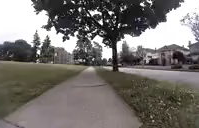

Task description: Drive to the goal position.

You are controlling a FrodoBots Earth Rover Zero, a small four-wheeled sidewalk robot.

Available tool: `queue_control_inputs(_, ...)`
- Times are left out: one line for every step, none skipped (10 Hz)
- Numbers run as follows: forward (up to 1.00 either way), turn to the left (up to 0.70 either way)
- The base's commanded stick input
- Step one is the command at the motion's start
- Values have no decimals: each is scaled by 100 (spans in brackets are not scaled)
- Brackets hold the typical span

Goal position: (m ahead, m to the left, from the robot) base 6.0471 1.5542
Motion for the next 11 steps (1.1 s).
queue_control_inputs(70, 0)
queue_control_inputs(70, 0)
queue_control_inputs(70, 0)
queue_control_inputs(70, 0)
queue_control_inputs(70, 0)
queue_control_inputs(70, 0)
queue_control_inputs(70, 0)
queue_control_inputs(70, 0)
queue_control_inputs(70, 0)
queue_control_inputs(70, 0)
queue_control_inputs(70, 0)
